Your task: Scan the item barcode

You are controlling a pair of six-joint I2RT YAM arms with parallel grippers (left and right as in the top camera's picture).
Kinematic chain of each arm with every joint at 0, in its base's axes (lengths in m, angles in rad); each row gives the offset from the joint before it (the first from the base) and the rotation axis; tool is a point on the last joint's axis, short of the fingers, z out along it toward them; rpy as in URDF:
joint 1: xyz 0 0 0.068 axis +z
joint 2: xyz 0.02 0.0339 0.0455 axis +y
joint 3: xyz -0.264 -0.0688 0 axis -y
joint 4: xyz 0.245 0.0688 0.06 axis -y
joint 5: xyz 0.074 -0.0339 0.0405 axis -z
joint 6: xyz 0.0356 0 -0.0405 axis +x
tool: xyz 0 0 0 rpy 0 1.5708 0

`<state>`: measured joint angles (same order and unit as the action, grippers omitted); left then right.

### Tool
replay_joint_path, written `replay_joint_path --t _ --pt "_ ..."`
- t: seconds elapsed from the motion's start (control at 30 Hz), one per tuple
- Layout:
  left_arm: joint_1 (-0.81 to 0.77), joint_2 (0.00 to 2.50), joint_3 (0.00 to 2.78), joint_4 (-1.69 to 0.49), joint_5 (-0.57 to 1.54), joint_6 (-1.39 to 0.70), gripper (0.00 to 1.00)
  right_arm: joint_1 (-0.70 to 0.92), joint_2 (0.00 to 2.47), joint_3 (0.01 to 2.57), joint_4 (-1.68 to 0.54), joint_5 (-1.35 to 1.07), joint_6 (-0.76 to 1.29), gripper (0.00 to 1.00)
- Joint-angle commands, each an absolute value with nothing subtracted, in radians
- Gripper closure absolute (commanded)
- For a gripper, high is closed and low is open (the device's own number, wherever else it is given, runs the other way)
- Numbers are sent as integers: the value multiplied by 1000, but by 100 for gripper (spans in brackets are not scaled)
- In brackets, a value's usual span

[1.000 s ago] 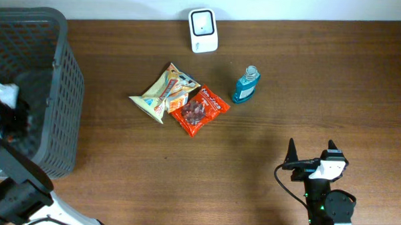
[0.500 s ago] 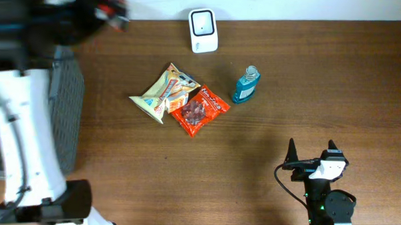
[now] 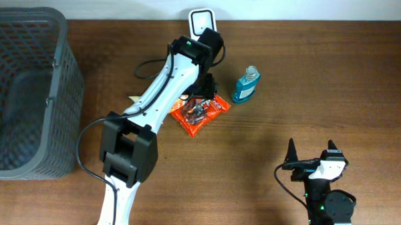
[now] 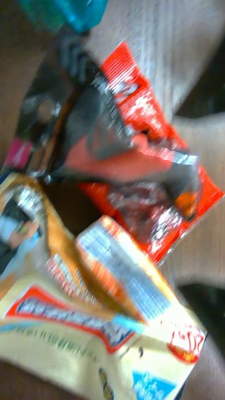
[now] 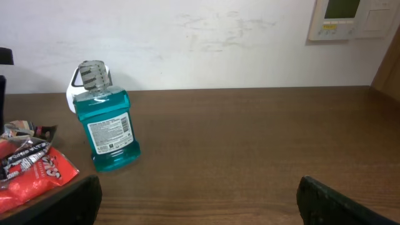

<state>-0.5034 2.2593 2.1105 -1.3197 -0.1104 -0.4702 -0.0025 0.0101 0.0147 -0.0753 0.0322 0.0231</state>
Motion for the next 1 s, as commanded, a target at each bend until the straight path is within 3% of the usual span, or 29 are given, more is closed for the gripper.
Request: replay_joint_path --t 0.0,0.03,0.07,0.1,0.13,0.17,0.37,0.5,0.77,0.97 --pt "-461 2275 2178 -1387 -174 -470 11 -7 4 6 -78 34 27 2" --pt "-421 2275 2285 -1520 -217 -470 15 -7 4 6 -78 34 27 2" --pt "-384 2275 2354 -1635 -313 -471 32 -7 4 6 -78 34 27 2" --pt "-363 2275 2377 -1687 -351 -470 41 -7 4 6 -78 34 27 2" --pt "-336 2267 2382 -1689 -347 -432 80 -7 4 6 -78 34 27 2" --pt "-318 2248 2386 -1689 -329 -432 100 -7 4 6 -78 34 27 2" --pt "-310 1995 2359 -1689 -299 -409 100 -7 4 6 -78 34 27 2" --pt "-223 1811 2110 -1689 -307 -419 100 -7 4 6 -78 34 27 2" --pt "54 1798 2016 -1689 -360 -417 100 -7 4 6 -78 34 27 2" --pt "141 1798 2016 -1687 -454 -418 100 -7 4 6 -78 34 27 2"
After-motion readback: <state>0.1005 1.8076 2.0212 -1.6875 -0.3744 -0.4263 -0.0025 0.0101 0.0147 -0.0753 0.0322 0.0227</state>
